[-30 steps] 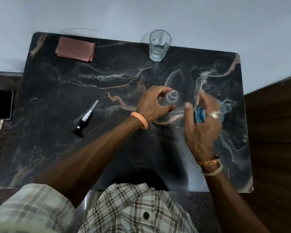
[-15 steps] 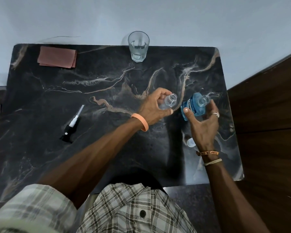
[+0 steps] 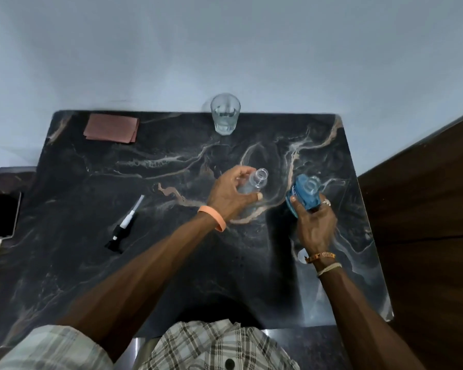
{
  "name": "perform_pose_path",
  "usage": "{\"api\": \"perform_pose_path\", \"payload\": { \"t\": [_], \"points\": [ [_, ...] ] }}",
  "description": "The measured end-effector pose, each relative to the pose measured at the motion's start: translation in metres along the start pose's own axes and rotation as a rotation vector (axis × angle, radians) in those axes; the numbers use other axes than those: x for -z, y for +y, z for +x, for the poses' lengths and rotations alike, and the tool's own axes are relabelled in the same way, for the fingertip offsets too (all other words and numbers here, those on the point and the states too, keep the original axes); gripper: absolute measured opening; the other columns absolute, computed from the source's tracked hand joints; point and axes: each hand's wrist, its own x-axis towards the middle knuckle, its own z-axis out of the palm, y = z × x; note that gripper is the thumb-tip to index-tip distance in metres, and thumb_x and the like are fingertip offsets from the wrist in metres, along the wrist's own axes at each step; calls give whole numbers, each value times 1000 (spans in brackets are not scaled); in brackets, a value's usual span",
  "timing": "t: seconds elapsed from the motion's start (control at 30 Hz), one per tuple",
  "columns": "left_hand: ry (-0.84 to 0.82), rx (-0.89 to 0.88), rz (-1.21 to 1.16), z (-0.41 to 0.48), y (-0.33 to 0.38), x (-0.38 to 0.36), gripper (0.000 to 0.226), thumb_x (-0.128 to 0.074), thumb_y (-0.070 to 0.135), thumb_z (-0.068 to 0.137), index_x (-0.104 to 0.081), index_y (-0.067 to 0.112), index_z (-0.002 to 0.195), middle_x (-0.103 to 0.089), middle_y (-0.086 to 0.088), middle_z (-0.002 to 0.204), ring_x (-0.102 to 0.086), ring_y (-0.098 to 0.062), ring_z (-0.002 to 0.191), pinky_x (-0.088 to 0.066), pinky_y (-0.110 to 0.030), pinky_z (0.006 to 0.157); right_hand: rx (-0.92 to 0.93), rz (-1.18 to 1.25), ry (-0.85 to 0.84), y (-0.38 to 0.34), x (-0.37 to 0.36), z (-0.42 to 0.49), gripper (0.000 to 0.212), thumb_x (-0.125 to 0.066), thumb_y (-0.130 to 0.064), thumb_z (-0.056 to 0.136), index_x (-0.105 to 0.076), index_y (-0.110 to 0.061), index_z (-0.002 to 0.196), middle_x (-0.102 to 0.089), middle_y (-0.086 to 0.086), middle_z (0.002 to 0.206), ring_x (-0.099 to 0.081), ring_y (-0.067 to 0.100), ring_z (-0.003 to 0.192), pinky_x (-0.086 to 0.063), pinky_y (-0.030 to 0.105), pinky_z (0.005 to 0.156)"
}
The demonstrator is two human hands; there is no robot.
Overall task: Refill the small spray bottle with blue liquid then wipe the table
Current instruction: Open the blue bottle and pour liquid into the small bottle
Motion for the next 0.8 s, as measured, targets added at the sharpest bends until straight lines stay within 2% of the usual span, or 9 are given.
{"api": "perform_pose_path", "payload": {
  "t": [0.1,0.2,0.27,0.37,0.47,0.6,0.7,0.8],
  "points": [
    [107,-16,-40,8,16,21,48,-87,14,67,-65,24,108,-71,8,105,-66,-9,98,-53,-27,87,89,28,-42,-19,4,2,40,-77,-44,80,-65,-26,114,-68,-16,99,-67,-6,86,-57,17,74],
    [175,-49,-40,17,40,47,49,-89,19,66,-66,29,107,-73,9,103,-68,-10,98,-56,-33,90,203,10,-50,-55,8,12,48,-76,-44,80,-64,-25,123,-69,-16,101,-67,-6,87,-55,13,70],
    [238,-80,-25,24,63,65,49,-91,24,62,-66,36,102,-73,13,100,-69,-6,96,-56,-31,89,329,-55,-36,-90,11,19,48,-76,-45,81,-65,-23,122,-68,-13,95,-66,-4,79,-53,11,65],
    [335,-115,-37,31,98,89,52,-94,29,57,-64,34,100,-72,14,98,-69,-3,90,-57,-23,82,520,-208,-16,-148,19,29,41,-72,-53,81,-70,-27,113,-65,-13,80,-64,4,69,-50,14,59],
    [363,-158,-14,32,132,110,54,-93,36,54,-67,29,101,-73,15,96,-69,3,84,-56,-18,77,700,-314,-3,-205,26,33,38,-64,-61,81,-71,-30,102,-63,-15,73,-59,3,62,-36,7,56],
    [402,-196,30,28,166,131,55,-92,42,56,-67,30,104,-72,17,98,-69,3,85,-56,-16,77,845,-433,86,-267,28,35,41,-57,-62,78,-68,-35,107,-69,-10,72,-46,10,56,-25,9,52],
    [441,-229,36,24,185,142,56,-91,43,59,-64,32,107,-69,17,101,-68,1,88,-55,-16,76,909,-504,98,-301,32,35,40,-57,-60,79,-67,-38,111,-70,-9,71,-46,13,55,-24,12,51],
    [466,-259,18,18,200,152,51,-91,43,58,-64,37,101,-69,24,96,-69,4,82,-51,-8,63,959,-591,113,-325,37,35,37,-58,-59,81,-68,-37,110,-68,-8,69,-47,14,56,-23,14,50]
  ]
}}
